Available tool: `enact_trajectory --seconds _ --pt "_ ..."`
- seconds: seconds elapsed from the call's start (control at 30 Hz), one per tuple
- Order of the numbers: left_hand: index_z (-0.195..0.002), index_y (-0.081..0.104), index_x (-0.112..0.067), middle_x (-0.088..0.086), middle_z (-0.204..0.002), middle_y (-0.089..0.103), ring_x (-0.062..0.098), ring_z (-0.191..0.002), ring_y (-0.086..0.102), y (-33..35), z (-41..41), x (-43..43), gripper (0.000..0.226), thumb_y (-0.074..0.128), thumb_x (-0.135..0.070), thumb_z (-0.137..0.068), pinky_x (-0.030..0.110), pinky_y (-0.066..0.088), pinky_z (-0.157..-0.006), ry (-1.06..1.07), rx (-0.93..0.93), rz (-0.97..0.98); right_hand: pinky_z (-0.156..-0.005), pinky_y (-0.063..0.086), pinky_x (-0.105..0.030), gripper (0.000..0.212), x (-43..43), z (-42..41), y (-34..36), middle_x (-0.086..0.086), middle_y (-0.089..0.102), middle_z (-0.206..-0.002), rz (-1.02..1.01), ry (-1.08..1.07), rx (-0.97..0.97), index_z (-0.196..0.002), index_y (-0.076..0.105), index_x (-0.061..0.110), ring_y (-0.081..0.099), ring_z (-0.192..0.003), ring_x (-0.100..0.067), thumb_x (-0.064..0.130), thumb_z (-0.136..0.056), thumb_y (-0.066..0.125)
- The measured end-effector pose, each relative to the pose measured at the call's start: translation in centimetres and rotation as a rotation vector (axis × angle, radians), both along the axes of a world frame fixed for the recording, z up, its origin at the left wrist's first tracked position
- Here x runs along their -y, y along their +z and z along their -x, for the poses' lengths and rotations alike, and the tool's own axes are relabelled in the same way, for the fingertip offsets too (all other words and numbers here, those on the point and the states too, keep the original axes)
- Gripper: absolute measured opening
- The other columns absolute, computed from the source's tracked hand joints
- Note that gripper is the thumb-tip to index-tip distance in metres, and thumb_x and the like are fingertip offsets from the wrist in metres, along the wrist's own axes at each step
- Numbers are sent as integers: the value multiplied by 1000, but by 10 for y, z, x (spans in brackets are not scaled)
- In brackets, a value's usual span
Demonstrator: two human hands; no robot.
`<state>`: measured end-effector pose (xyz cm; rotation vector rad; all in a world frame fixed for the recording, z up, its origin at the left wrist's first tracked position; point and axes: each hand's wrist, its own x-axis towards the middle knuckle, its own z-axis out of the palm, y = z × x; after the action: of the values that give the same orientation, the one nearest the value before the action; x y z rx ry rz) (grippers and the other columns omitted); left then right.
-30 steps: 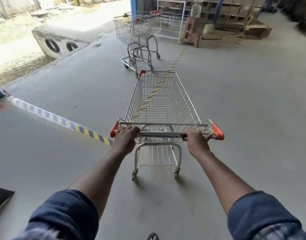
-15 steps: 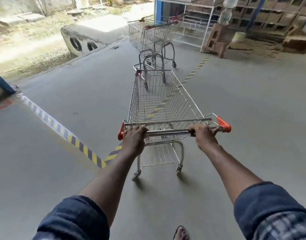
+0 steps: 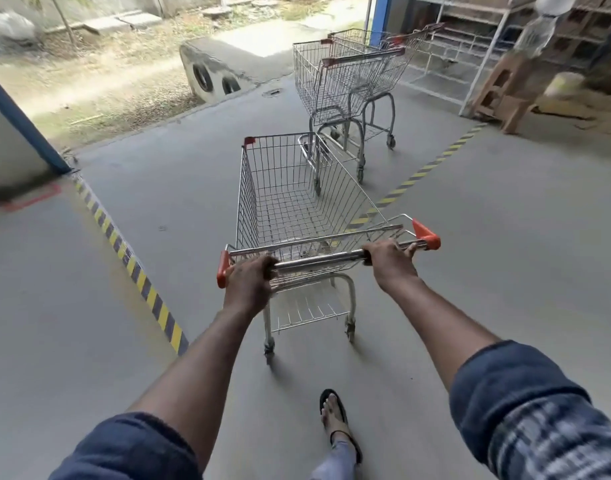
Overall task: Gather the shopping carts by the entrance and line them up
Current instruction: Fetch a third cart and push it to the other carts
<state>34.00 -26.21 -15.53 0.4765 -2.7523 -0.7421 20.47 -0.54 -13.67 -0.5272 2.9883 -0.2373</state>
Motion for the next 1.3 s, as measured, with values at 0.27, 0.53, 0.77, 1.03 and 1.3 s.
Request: enact_trajectory --seconds 0.27,0.53,0.77,1.03,1.3 --pt "-111 73 -31 -2 -101 74 23 -99 65 1 160 74 27 66 -14 -91 37 48 -91 115 55 -26 -105 16 -82 39 76 166 -10 -10 58 -118 5 107 -54 -111 63 22 44 -127 -35 -8 -92 46" --pt "-116 72 -23 4 -107 72 27 -104 63 5 307 114 25 64 -16 -94 35 43 -90 201 55 -22 -104 24 -79 42 131 323 -8 -7 58 -123 -26 177 -62 -118 60 25 46 -125 -32 -7 -92 48" --pt "-114 72 -25 2 -105 72 25 -102 60 -3 443 165 24 62 -15 -94 34 38 -87 198 62 -1 -106 21 -79 47 181 465 -9 -12 58 -121 -66 217 -106 -125 58 23 47 -124 -35 -7 -93 44" --pt "-113 70 -29 0 -107 71 25 -103 60 4 600 224 22 59 -21 -96 36 40 -87 275 130 9 -101 36 -71 51 252 634 -11 -13 57 -126 -21 290 -77 -126 55 21 45 -125 -37 -12 -90 41" --pt "-108 70 -26 -3 -99 72 25 -99 63 4 700 268 23 58 -13 -94 37 42 -88 364 92 21 -100 38 -71 28 317 755 -6 -12 60 -115 16 374 -40 -111 61 18 50 -121 -35 -3 -95 51"
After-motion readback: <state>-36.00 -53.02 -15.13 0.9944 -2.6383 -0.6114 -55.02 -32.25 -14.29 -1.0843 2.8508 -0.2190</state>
